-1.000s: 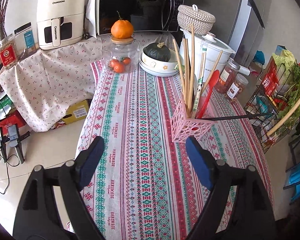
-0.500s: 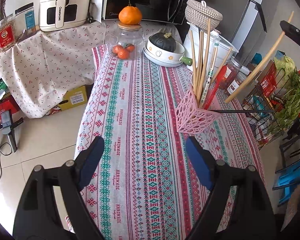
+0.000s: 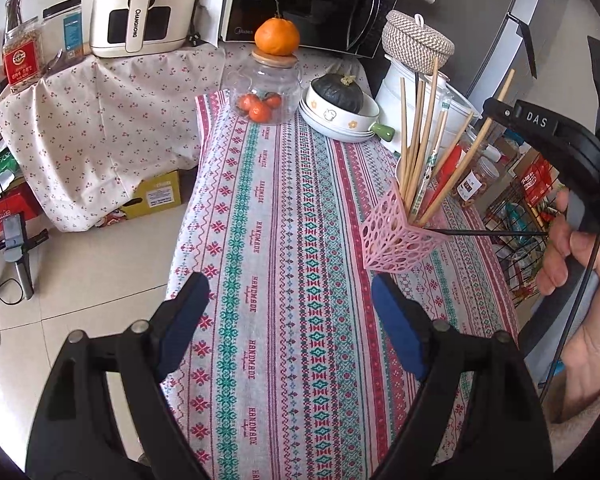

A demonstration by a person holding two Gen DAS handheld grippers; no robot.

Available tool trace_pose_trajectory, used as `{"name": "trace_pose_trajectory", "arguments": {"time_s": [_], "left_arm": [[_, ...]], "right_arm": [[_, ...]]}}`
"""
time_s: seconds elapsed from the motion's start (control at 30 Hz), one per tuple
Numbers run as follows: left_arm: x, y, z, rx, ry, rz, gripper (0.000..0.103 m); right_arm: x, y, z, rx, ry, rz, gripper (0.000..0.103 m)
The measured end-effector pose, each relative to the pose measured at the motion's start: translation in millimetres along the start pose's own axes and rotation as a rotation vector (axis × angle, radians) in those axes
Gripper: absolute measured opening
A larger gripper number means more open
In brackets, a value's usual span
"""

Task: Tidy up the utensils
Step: 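Lower the wooden chopstick into the pink basket and open the right tool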

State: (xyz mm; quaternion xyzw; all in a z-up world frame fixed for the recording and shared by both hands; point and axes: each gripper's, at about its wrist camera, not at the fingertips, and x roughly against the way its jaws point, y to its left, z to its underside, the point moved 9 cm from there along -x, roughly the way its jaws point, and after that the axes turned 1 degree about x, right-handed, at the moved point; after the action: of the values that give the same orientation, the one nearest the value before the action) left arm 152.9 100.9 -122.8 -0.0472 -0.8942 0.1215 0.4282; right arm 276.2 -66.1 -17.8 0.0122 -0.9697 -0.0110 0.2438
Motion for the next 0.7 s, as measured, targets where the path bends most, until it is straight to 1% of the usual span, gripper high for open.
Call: {"name": "trace_pose_trajectory", "arguments": {"time_s": [0.27,0.47,0.53,0.6,0.7], "left_arm": [[-1,-3,1,-0.006,0.004,0.003,0.083],[-3,-6,3,-0.014,0.009,0.004,0.083],[-3,-7,2,-0.015,0.006,0.004,0.083],[-3,-7,2,-0.015,0.006,0.003,0.083],[-4,-9,3,-0.02,0.008,0.001,0.084]], "right_arm": [[-20,5,19,0.045,0.062,0.023,0.006],[-25,5,19,0.052,0.084,0.016,0.007],[-24,5,19,0.044,0.099,-0.001,0.009],[-21,3,16,0.025,0.106,-0.015,0.018],[-15,-2,11,0.0,0.108,-0.025,0.022]]}}
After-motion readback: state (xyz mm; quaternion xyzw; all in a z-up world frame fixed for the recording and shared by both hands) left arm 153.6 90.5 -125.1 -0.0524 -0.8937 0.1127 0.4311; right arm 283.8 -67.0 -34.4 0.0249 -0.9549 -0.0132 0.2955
